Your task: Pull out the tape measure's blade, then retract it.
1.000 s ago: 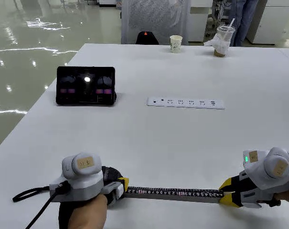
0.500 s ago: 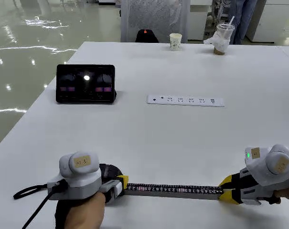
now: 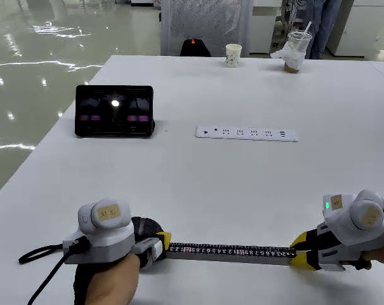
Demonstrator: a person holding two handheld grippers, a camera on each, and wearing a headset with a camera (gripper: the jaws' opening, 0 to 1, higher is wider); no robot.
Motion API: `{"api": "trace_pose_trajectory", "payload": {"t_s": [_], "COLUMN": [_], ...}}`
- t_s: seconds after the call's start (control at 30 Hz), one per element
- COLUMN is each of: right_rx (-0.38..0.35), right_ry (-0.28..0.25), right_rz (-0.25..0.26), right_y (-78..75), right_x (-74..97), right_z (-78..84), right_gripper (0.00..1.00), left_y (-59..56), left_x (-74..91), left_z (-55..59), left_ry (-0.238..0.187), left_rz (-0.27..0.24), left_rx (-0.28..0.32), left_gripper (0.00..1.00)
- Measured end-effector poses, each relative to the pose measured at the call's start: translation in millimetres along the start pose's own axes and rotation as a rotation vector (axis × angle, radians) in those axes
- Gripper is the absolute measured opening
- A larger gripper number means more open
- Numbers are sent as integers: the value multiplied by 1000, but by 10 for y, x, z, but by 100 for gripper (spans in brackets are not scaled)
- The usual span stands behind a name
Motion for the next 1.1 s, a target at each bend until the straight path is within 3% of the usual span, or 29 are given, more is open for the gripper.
{"api": "trace_pose_trajectory", "payload": {"t_s": [1.1], "right_rx": [58], "right_ry": [-13], "right_rz": [-19], "right_y": [76], "right_x": [-235], "right_z": [-399], "right_gripper": [11], "left_y": [14], "left_x": [5], "left_z": [-2], "left_ry": [16], "left_rz": [19], "left_rx": [12], "left_gripper": [57]}}
Point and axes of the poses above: the centre of the closed fingertips' face, and the gripper's own axes: x roughly backward along the fingers, y roughly to its left, z roughly out of its underside, the point moved 6 cm from there along x, roughly backward along the fingers, and after that the axes turned 8 degrees about y, right-handed, at the moved point
